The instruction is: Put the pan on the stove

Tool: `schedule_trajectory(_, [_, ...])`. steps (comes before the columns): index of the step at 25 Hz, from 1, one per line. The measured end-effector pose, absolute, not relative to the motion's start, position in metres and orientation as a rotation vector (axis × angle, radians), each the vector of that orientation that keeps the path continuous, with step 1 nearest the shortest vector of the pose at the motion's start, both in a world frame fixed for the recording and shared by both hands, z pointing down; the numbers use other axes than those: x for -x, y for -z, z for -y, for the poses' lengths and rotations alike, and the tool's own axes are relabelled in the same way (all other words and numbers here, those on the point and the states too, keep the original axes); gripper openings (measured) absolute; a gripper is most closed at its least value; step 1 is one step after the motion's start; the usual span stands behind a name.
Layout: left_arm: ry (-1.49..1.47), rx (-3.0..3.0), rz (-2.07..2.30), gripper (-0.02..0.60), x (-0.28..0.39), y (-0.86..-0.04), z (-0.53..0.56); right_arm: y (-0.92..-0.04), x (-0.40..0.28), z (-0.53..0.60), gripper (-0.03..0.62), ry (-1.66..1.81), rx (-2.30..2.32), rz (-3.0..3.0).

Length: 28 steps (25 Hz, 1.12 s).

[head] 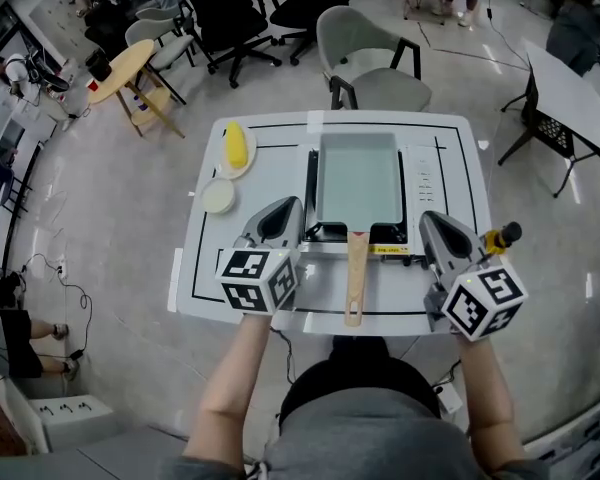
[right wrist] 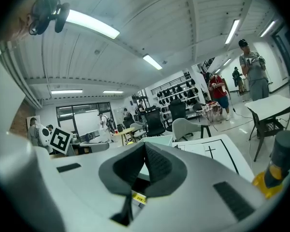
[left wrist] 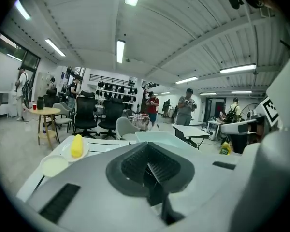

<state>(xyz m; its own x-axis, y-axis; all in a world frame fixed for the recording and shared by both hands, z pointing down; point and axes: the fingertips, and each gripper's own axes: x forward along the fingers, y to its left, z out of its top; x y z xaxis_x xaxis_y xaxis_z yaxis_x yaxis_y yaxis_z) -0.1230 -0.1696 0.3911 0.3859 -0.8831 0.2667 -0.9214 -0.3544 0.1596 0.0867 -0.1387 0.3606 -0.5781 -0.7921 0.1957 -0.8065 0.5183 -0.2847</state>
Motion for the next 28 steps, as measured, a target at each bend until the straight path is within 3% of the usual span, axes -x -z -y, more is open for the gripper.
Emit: schedule_trajectory(28, [-0.123,-2.384,1.592,0.006,0.124,-0.379,0.176,-0.358,-0.085,0.142,0.003,-0.416,-1.482,2.693])
